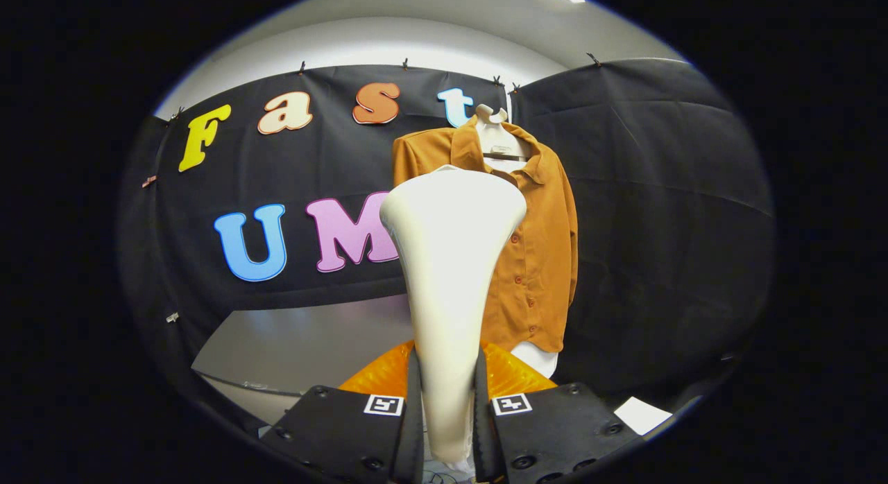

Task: Iron the clothes twice with a garment steamer, once on the left side and once on the right side.

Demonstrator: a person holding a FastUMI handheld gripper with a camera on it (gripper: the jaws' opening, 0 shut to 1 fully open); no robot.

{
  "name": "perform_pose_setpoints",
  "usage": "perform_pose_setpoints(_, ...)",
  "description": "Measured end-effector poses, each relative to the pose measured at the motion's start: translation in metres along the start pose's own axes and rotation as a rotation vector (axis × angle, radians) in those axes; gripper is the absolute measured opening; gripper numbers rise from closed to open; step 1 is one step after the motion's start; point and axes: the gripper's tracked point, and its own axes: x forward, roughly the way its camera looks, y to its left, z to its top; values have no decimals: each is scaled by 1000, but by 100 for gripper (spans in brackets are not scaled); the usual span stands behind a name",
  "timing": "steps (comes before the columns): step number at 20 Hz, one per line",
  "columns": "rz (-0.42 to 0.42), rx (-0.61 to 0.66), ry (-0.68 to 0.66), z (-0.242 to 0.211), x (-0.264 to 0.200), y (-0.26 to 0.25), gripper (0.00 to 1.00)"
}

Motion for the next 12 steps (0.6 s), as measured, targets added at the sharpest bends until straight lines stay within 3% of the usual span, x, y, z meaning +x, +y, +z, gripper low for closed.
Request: perform_pose_setpoints(12, 150, 8, 12, 33, 129, -48, 32)
